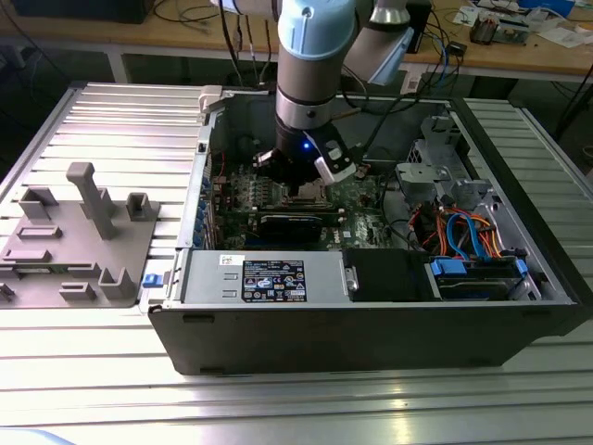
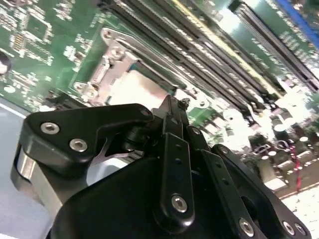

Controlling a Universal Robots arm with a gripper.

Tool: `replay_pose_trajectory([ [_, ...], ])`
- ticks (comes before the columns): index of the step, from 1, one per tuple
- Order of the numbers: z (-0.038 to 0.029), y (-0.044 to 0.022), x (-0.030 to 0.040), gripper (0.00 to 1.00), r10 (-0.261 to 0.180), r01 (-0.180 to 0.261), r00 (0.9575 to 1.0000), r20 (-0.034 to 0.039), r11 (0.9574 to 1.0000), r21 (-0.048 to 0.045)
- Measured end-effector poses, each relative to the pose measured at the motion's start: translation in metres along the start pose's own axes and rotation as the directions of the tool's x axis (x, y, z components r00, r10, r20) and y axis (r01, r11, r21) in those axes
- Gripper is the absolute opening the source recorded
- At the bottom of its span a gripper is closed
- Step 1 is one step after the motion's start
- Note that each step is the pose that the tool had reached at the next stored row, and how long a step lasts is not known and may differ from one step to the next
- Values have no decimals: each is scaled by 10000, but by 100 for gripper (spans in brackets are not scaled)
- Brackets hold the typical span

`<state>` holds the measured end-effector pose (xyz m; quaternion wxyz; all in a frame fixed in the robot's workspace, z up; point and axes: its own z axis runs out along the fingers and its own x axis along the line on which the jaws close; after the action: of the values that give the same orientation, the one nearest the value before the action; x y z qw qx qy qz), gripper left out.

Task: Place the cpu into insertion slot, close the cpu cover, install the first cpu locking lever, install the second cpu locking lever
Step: 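Install the second cpu locking lever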

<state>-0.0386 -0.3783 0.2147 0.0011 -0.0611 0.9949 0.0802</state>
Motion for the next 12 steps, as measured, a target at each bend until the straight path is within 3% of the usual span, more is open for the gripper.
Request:
replay_pose_trajectory([
  [1,3,17,-44,11,5,-5,10000,-34,10000,51],
  [2,7,35,-96,11,11,-10,10000,-82,9998,190],
  [3,12,56,-153,11,21,-16,9999,-137,9992,394],
  [5,17,81,-205,11,32,-20,9998,-197,9983,579],
  [6,22,101,-229,11,38,-21,9997,-228,9974,715],
  [10,40,192,-272,11,63,-20,9995,-321,9910,1341],
  [12,52,259,-286,11,80,-15,9993,-370,9850,1723],
])
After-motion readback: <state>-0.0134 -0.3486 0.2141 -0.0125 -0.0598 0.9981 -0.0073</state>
